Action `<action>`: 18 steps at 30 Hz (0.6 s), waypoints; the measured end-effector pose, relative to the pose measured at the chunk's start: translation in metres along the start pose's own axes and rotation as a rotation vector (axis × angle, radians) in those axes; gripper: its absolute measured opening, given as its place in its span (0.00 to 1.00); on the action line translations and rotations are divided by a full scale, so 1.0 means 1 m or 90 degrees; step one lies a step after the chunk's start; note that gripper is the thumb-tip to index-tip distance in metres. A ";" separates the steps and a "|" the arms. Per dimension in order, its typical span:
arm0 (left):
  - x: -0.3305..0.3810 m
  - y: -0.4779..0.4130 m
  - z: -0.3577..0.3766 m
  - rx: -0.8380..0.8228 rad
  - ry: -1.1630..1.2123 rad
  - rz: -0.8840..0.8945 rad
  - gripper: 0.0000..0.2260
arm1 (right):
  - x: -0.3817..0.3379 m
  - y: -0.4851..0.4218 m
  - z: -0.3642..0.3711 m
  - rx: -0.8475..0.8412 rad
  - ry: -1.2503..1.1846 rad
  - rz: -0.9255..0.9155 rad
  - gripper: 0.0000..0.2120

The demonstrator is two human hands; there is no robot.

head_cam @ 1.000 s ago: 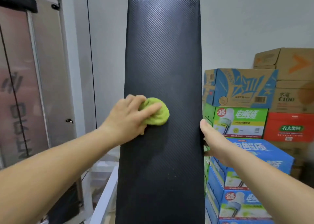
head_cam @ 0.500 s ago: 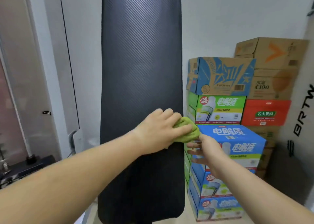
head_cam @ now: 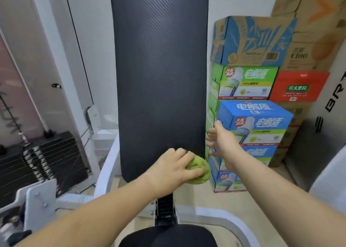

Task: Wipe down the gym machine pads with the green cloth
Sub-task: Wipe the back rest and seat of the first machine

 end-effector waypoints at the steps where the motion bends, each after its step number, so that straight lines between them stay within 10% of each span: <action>1: -0.003 0.002 -0.002 -0.023 -0.025 0.052 0.24 | 0.004 0.002 -0.001 -0.007 0.007 0.003 0.21; 6: -0.114 -0.029 -0.056 0.085 -0.110 -0.214 0.28 | 0.010 0.006 0.009 -0.058 0.064 -0.069 0.19; 10: -0.142 0.009 -0.058 0.139 -0.046 -0.455 0.32 | -0.015 0.017 0.021 0.006 0.276 -0.373 0.27; 14: -0.057 0.082 -0.011 0.057 0.013 -0.252 0.32 | -0.030 0.037 0.045 0.027 0.473 -0.605 0.38; 18: -0.058 0.118 -0.007 0.006 -0.035 -0.048 0.27 | -0.009 0.018 0.039 0.040 0.365 -0.404 0.49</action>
Point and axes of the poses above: each hand's wrist, its own y-axis away from the middle knuckle, its own z-axis out of the palm, x = y × z, the point moved 5 cm from there along -y, towards the middle knuckle, and after that the axes turned 11 degrees about -y, right-handed, at the moved point
